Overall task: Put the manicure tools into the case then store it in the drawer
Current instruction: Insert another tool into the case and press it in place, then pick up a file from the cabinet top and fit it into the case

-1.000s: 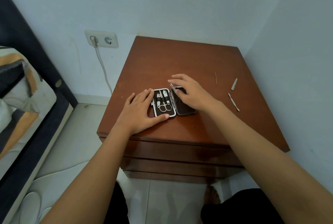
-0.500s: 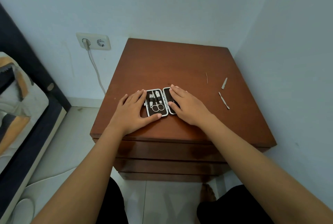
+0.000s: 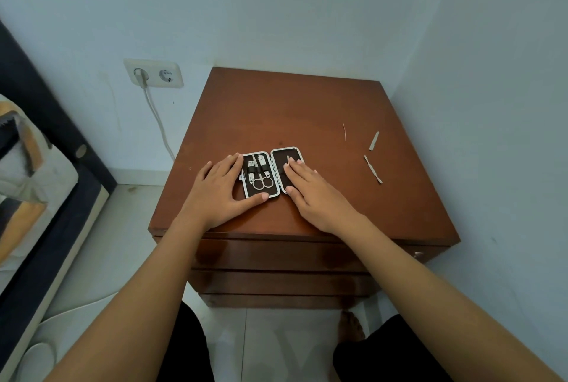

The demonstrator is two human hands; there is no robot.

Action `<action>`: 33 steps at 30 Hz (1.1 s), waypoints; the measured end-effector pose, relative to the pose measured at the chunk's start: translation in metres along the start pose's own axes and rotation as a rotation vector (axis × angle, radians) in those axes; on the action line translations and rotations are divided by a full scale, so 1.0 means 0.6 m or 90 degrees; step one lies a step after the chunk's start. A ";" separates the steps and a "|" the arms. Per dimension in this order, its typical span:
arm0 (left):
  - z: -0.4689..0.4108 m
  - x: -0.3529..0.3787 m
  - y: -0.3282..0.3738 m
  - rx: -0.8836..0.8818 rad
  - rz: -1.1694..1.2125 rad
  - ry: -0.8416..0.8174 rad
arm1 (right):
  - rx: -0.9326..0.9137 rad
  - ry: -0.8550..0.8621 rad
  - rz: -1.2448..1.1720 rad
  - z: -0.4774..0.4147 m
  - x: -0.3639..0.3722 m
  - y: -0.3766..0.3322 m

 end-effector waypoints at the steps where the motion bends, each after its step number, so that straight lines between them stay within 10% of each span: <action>1: 0.000 0.000 0.000 0.001 -0.001 0.000 | -0.001 0.010 -0.016 0.004 -0.006 0.006; 7: 0.000 0.000 -0.002 0.006 -0.011 -0.003 | 0.181 0.147 -0.059 0.000 -0.098 0.152; 15: -0.001 0.000 -0.003 0.002 -0.009 0.000 | 0.268 0.006 -0.015 -0.007 -0.123 0.271; 23: -0.001 0.000 -0.002 -0.002 -0.007 -0.005 | 0.234 0.311 -0.080 0.063 -0.140 0.276; 33: -0.001 -0.002 0.000 -0.005 0.001 -0.001 | 0.415 0.412 -0.173 0.091 -0.137 0.310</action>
Point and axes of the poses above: each hand's wrist, its own z-axis away from the middle knuckle, its own x-axis out of the palm, y = z × x, the point moved 6 cm from there along -z, towards the middle knuckle
